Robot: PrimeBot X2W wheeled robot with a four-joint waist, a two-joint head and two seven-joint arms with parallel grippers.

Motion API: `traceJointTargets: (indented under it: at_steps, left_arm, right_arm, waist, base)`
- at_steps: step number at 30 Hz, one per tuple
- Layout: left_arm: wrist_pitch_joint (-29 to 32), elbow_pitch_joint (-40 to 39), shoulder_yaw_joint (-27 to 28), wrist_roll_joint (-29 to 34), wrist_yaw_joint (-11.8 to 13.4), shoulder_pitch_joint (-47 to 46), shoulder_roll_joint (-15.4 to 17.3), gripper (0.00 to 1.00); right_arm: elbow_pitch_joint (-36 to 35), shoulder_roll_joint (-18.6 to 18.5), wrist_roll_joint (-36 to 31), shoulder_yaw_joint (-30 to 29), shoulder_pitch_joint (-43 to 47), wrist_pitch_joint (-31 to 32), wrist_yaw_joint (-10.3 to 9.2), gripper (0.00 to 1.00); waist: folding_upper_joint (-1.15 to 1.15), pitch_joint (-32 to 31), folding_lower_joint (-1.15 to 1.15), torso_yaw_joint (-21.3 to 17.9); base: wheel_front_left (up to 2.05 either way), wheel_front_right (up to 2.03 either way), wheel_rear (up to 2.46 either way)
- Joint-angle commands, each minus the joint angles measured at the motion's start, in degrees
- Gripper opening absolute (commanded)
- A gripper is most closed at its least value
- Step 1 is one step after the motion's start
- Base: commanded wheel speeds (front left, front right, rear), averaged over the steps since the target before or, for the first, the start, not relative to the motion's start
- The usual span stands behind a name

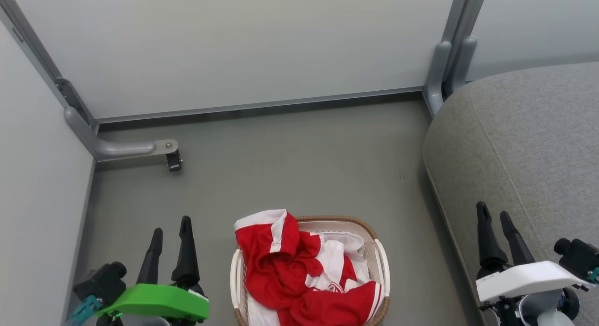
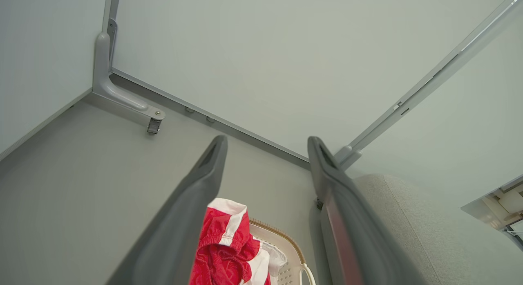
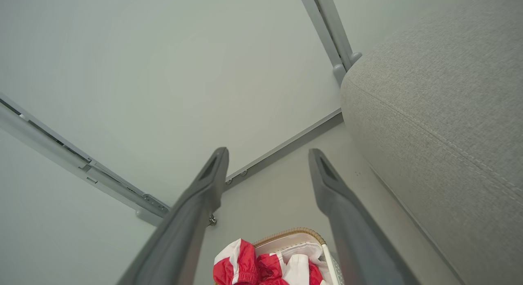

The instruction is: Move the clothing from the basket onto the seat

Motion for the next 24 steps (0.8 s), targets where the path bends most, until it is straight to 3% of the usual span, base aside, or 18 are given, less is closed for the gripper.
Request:
traceJointTargets:
  at_steps: [1, 24]
  left_arm:
    - [-0.6, -0.4, -0.3, 1.5, 0.1, 0.5, 0.4, 1.0]
    - [-3.7, 0.3, -3.0, 12.2, 1.4, 2.3, 0.5, 1.0]
  right_arm:
    - [-0.4, -0.4, -1.6, 0.2, 0.6, -0.6, 0.01, 1.0]
    - [0.2, -0.5, -15.1, 1.6, 1.9, -3.7, 0.02, 1.0]
  waist:
    - [0.0, 0.0, 0.0, 0.0]
    - [0.0, -0.4, 0.0, 0.3]
  base:
    - [0.0, 0.0, 0.0]
    - [0.0, 0.0, 0.0]
